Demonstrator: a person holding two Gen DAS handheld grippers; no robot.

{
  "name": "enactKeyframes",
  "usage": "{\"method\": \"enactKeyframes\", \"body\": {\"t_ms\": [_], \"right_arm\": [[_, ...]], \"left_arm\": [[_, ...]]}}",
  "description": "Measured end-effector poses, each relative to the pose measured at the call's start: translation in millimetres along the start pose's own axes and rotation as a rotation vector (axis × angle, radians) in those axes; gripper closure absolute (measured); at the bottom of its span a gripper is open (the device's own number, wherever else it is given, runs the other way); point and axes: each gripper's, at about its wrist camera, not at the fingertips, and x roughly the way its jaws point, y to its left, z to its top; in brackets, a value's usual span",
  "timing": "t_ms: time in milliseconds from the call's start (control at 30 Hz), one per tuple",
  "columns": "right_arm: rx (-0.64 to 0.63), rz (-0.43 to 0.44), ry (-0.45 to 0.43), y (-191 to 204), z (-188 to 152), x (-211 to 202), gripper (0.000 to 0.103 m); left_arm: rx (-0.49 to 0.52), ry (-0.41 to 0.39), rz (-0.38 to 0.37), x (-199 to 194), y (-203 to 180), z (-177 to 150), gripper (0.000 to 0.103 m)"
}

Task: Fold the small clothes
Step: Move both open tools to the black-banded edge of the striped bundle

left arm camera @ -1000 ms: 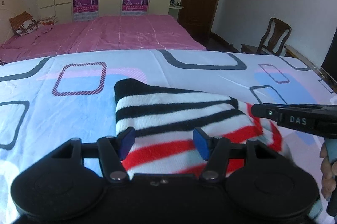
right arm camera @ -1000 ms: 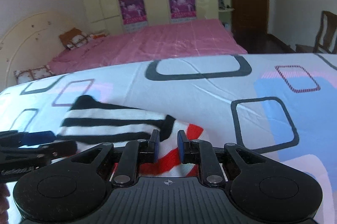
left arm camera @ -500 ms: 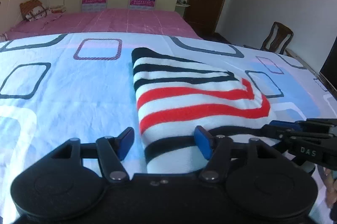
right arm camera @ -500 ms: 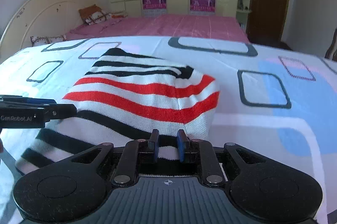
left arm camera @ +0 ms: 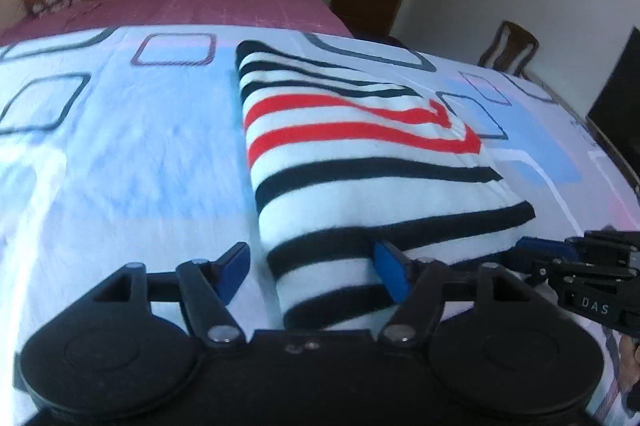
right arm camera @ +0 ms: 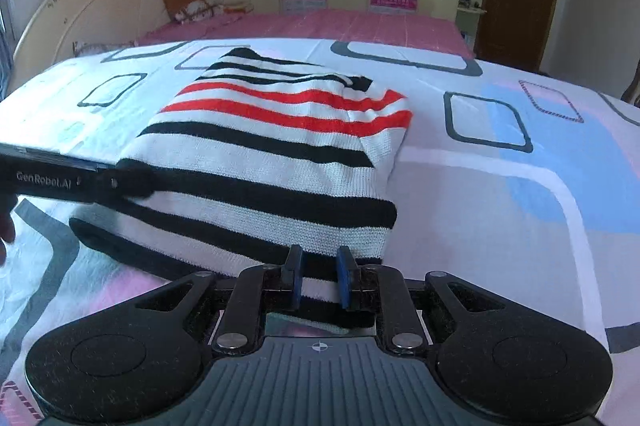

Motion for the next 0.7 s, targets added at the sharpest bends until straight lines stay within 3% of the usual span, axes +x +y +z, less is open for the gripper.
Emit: {"method": "enactKeyframes", "body": {"t_ms": [200, 300, 333, 400, 533, 700], "right_arm": [[0.048, 0.025, -0.025, -8.3, 14.5, -14.7, 0.085], [0.108, 0.028, -0.035, -21.9, 27.6, -14.6, 0.083], [0.122, 0.019, -0.033, -26.0, 31.2, -12.2, 0.078], [0.136, -0.021, -0.047, -31.2, 36.0, -8.8, 0.017], [0.131, -0.015, -0.058, -36.1, 44.7, -1.3, 0.015], [0.229, 0.057, -0.016, -55.3, 54.3, 22.8, 0.015]], "left_arm": [[-0.028, 0.032, -0.024, -4.9, 4.2, 13.6, 0.034], [-0.038, 0.028, -0.033, -6.4, 0.7, 21.7, 0.028], [-0.039, 0.026, -0.030, -5.5, -0.5, 25.0, 0.026], [-0.037, 0.014, -0.025, -5.1, -3.0, 30.4, 0.023], [-0.033, 0.008, -0.016, -0.1, -6.2, 41.1, 0.016], [-0.049, 0.037, -0.010, 15.1, -4.2, 51.9, 0.013]]}}
